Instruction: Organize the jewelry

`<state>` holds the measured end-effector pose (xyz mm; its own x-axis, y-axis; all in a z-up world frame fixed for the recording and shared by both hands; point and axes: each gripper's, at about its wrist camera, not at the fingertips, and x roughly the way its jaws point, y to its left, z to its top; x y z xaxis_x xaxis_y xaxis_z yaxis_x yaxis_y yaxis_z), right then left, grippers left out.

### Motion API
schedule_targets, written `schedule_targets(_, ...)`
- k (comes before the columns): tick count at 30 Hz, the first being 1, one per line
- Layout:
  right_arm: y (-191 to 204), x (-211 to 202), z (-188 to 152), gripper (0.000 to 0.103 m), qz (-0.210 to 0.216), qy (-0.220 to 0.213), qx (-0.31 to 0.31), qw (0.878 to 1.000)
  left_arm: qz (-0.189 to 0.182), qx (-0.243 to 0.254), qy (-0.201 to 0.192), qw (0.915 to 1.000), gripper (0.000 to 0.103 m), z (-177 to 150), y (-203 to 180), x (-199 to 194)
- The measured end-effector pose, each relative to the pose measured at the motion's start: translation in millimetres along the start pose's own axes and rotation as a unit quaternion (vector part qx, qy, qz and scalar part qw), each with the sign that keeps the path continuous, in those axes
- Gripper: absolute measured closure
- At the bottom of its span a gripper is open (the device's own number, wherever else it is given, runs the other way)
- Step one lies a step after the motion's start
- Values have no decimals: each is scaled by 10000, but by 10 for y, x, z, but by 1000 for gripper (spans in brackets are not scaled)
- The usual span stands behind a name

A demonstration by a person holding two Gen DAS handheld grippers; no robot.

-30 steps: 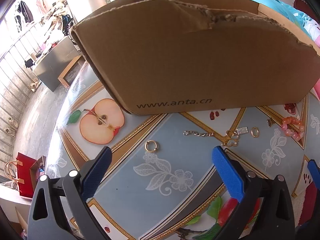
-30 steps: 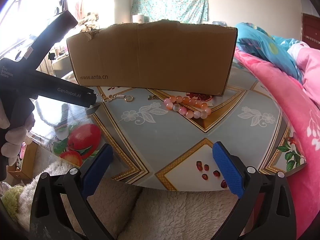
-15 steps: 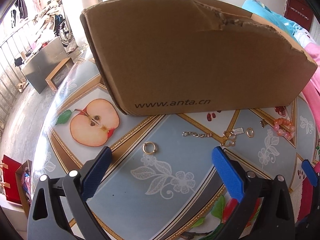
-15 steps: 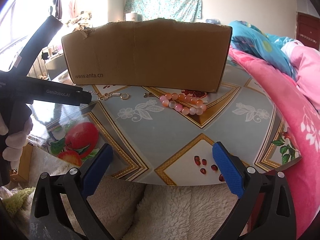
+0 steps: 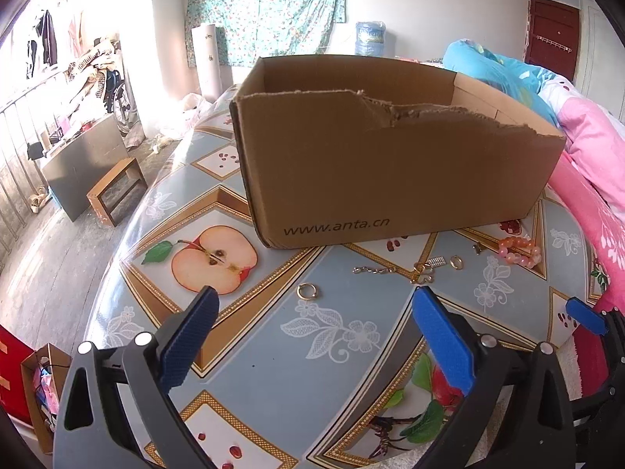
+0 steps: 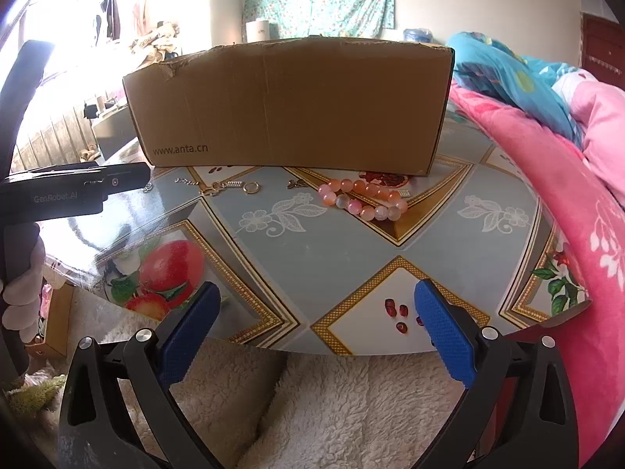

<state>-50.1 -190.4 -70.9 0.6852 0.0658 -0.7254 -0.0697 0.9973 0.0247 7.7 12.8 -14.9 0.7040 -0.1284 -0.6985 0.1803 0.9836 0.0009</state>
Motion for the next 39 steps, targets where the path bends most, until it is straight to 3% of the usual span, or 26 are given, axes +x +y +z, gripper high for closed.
schedule_targets(4, 75, -96, 15, 8, 70, -249, -57, 9996, -116, 16, -80, 9999, 7, -67, 48, -57)
schedule_targets(10, 66, -155, 189, 9, 447, -401, 114, 9981, -358, 33, -52, 9993, 24, -100, 148, 3)
schedule_targets(12, 70, -137, 241, 19, 607, -431, 128, 9971, -428, 39, -57, 9991, 33, -120, 190, 16)
schedule_targets(15, 109, -68, 319, 31, 923, -337, 75, 9951, -556, 150, -40, 9983, 37, -114, 204, 59)
schedule_targets(19, 150, 30, 439, 36, 1285, -190, 15, 9915, -635, 584, 1, 9963, 47, -48, 137, 160)
schedule_targets(26, 192, 234, 559, 40, 1513, 41, 62, 9885, -866, 1227, 352, 9880, 78, 21, 91, 362)
schedule_targets(31, 188, 273, 588, 43, 1575, 126, 90, 9874, -944, 1503, 342, 9835, 83, 12, 65, 362)
schedule_targets(33, 195, 289, 597, 47, 1592, 166, 85, 9871, -979, 1543, 304, 9827, 91, 15, 48, 372)
schedule_targets(39, 225, 228, 615, 49, 1531, 105, 23, 9881, -945, 1536, 239, 9833, 92, 5, -29, 373)
